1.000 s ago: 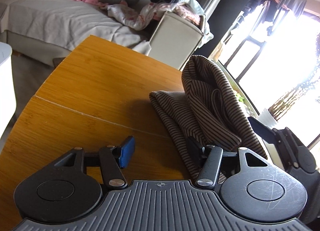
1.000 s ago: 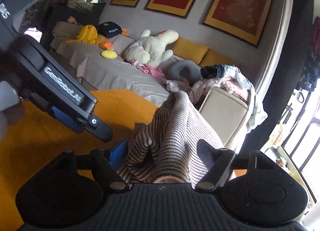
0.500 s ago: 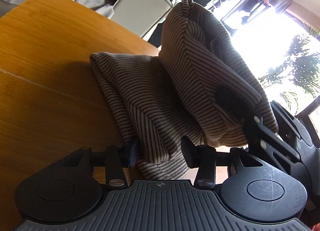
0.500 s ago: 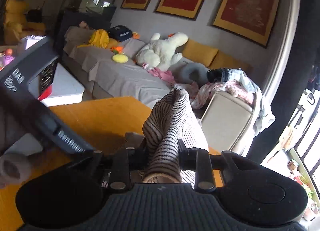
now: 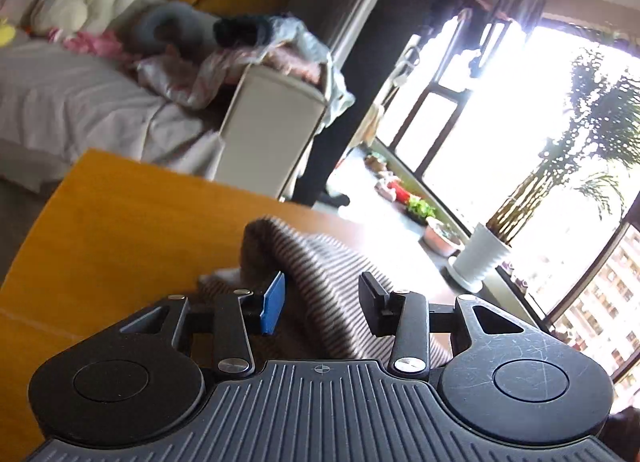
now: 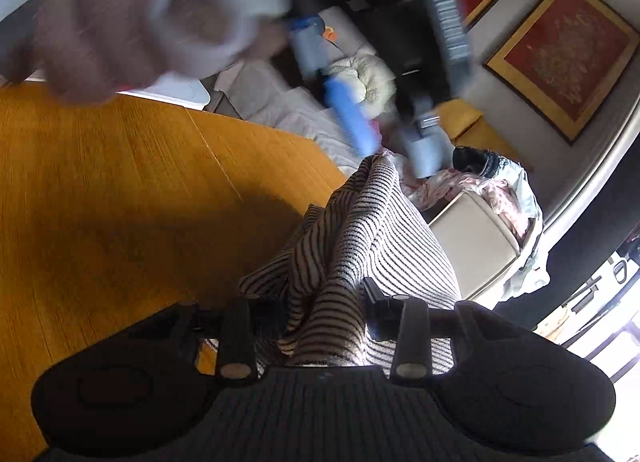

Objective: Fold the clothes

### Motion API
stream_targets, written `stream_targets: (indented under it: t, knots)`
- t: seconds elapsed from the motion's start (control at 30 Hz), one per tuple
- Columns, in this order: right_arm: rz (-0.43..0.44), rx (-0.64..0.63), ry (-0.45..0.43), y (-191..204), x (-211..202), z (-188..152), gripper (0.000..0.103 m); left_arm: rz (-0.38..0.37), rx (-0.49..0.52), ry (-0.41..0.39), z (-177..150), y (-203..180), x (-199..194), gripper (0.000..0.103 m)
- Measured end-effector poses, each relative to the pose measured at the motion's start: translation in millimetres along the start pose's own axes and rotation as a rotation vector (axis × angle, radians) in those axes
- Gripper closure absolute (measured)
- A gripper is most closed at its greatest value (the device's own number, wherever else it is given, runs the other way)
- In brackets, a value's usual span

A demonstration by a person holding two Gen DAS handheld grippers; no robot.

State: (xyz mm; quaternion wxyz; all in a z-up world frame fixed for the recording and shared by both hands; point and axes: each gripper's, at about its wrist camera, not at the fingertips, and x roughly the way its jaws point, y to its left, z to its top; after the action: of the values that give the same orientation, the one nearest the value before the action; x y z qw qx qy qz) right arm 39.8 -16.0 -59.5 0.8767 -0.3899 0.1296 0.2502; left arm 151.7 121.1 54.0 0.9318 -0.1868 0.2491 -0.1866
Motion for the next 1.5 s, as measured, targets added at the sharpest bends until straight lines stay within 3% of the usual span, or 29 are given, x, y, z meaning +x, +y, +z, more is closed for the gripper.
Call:
stream_targets:
  t: [0.07, 0.13, 0.23, 0.33, 0.53, 0.63, 0.67, 0.7, 0.73, 0.8, 0.93, 1.07, 1.1, 1.13, 1.2, 1.33, 1.5]
  knots:
    - [-0.002, -0.013, 0.002, 1, 1, 1, 0.065, -0.049, 0.028, 0.003, 11, -10, 11, 0.052]
    - [-0.003, -0.024, 0.003, 2, 1, 2, 0.065, -0.082, 0.027, 0.054, 15, -13, 34, 0.051]
    - [0.065, 0.038, -0.023, -12, -7, 2, 0.062, -0.023, -0.015, 0.146, 10, 6, 70, 0.052]
    - [0.146, 0.113, -0.053, -28, -16, 3, 0.041, -0.004, -0.058, 0.185, 0, 30, 86, 0.057]
    - [0.218, 0.260, -0.049, -52, -16, -3, 0.020, -0.043, -0.086, 0.185, -4, 47, 82, 0.058]
    - [0.250, 0.333, -0.044, -63, -15, -6, 0.024, -0.046, -0.086, 0.183, -4, 50, 84, 0.058]
    - [0.261, 0.357, -0.042, -67, -15, -7, 0.031, -0.048, -0.088, 0.183, -5, 51, 84, 0.058]
    - [0.271, 0.382, -0.040, -70, -14, -8, 0.051, -0.051, -0.092, 0.182, -5, 52, 84, 0.058]
    - [0.282, 0.406, -0.038, -74, -14, -9, 0.061, -0.053, -0.094, 0.182, -6, 53, 84, 0.058]
    - [0.301, 0.447, -0.015, -76, -9, -13, 0.061, -0.056, -0.097, 0.182, -6, 54, 84, 0.059]
    - [0.237, 0.370, -0.019, -53, -2, -13, 0.056, -0.058, -0.100, 0.181, -6, 56, 86, 0.060]
    - [0.286, 0.441, -0.029, -76, -6, -14, 0.054, -0.060, -0.103, 0.179, -7, 58, 87, 0.062]
    - [0.284, 0.466, -0.038, -86, -9, -16, 0.047, -0.059, -0.101, 0.178, -7, 58, 87, 0.062]
    - [0.270, 0.494, -0.048, -96, -12, -18, 0.034, -0.058, -0.097, 0.176, -7, 58, 87, 0.062]
    - [0.206, 0.560, -0.056, -117, -13, -27, 0.025, -0.056, -0.094, 0.175, -7, 57, 87, 0.062]
    - [0.173, 0.778, -0.006, -152, -5, -58, 0.017, -0.053, -0.087, 0.174, -7, 56, 88, 0.062]
    - [0.229, 0.988, 0.047, -166, 30, -96, 0.008, -0.056, -0.081, 0.173, -8, 56, 87, 0.062]
